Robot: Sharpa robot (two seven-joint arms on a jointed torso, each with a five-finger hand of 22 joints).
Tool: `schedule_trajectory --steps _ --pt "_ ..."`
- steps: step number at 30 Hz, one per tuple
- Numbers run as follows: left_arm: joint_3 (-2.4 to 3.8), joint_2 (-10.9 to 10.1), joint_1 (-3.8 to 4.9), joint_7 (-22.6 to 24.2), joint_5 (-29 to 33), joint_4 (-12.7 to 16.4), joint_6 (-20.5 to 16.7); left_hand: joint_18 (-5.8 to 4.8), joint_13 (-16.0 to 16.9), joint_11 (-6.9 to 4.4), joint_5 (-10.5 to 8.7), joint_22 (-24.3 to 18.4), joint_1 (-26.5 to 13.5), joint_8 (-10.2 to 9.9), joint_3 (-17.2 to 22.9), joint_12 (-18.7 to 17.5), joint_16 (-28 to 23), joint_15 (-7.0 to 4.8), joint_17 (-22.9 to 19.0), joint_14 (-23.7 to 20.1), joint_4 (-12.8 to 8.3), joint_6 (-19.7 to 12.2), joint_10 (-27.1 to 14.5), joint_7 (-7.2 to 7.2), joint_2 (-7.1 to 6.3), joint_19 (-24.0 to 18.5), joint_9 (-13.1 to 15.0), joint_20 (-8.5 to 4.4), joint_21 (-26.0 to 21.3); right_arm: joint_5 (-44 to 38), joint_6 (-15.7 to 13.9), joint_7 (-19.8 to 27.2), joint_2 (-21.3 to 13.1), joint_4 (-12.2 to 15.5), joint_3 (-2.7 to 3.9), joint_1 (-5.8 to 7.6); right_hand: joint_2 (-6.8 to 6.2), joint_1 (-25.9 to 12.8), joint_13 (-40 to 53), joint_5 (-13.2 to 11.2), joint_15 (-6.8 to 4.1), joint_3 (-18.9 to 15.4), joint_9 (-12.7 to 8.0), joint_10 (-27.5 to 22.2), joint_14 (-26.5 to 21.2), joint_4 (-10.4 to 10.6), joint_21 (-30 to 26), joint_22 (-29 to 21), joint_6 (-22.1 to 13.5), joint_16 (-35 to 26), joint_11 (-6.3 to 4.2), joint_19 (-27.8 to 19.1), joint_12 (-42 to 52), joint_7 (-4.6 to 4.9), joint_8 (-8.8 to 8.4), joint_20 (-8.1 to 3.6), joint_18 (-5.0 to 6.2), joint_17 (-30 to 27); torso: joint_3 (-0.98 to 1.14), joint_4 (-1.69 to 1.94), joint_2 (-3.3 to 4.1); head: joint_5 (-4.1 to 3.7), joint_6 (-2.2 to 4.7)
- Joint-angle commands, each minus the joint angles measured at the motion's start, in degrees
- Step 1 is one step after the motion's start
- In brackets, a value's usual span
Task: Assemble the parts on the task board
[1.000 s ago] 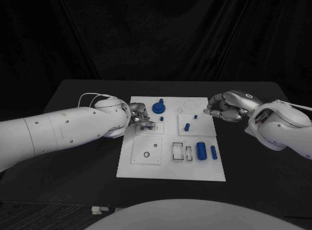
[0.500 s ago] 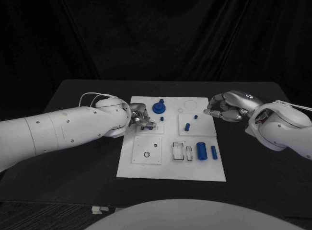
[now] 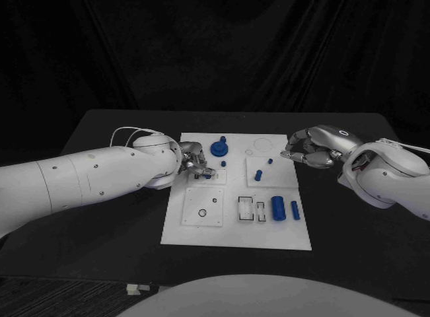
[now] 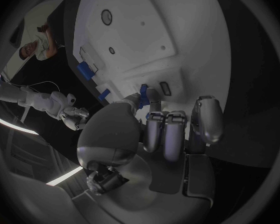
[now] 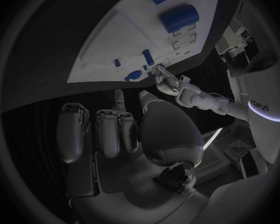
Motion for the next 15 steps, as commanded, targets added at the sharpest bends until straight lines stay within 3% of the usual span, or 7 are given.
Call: schedule_trajectory --steps 1,11,15 --pt "-0.08 0.25 -0.21 0.28 0.14 -0.09 1.39 0.9 11.13 -0.19 -0.31 8.95 -0.56 -0.27 0.03 -0.27 0.15 -0.07 15.05 6.17 0.32 0.37 1.18 0.0 0.16 -0.32 -0.08 0.0 -0.2 -0.1 -0.23 -0.99 0.0 0.0 0.03 -0.16 0.16 0.48 15.09 0.25 0.37 0.25 -0.05 5.89 4.61 -0.04 -0.14 11.75 0.49 -0.26 0.47 1.53 0.14 0.05 -0.36 0.51 0.58 8.62 -0.02 -0.03 0.03 0.0 -0.01" --pt "-0.08 0.33 -0.24 0.05 0.14 -0.19 2.15 0.94 10.98 0.21 -7.77 9.09 -3.57 -1.66 -2.62 -0.38 0.15 0.25 15.05 6.17 2.04 0.95 1.0 0.47 0.14 -0.32 -1.37 0.31 -0.77 -0.1 -0.15 -1.06 -0.04 0.0 0.03 -0.16 0.16 0.56 15.09 0.27 0.38 0.25 -0.13 5.89 4.61 -0.05 -0.18 11.74 0.56 -0.3 0.48 1.53 0.14 0.06 -0.44 0.52 0.59 8.58 -0.01 -0.03 -0.01 -0.03 -0.01" --pt "-0.08 0.37 -0.24 -0.03 0.14 -0.27 2.28 0.99 10.89 0.31 -9.72 9.05 -5.4 -2.02 -3.95 -0.45 0.15 0.35 15.05 6.17 2.12 1.09 0.89 0.59 0.41 -0.39 -1.7 0.4 -1.08 -0.1 -0.17 -1.09 -0.05 0.02 0.03 -0.17 0.16 0.56 15.09 0.27 0.38 0.25 -0.13 5.89 4.61 -0.05 -0.18 11.74 0.56 -0.3 0.48 1.53 0.14 0.06 -0.44 0.52 0.59 8.58 -0.01 -0.02 0.0 -0.05 -0.01"
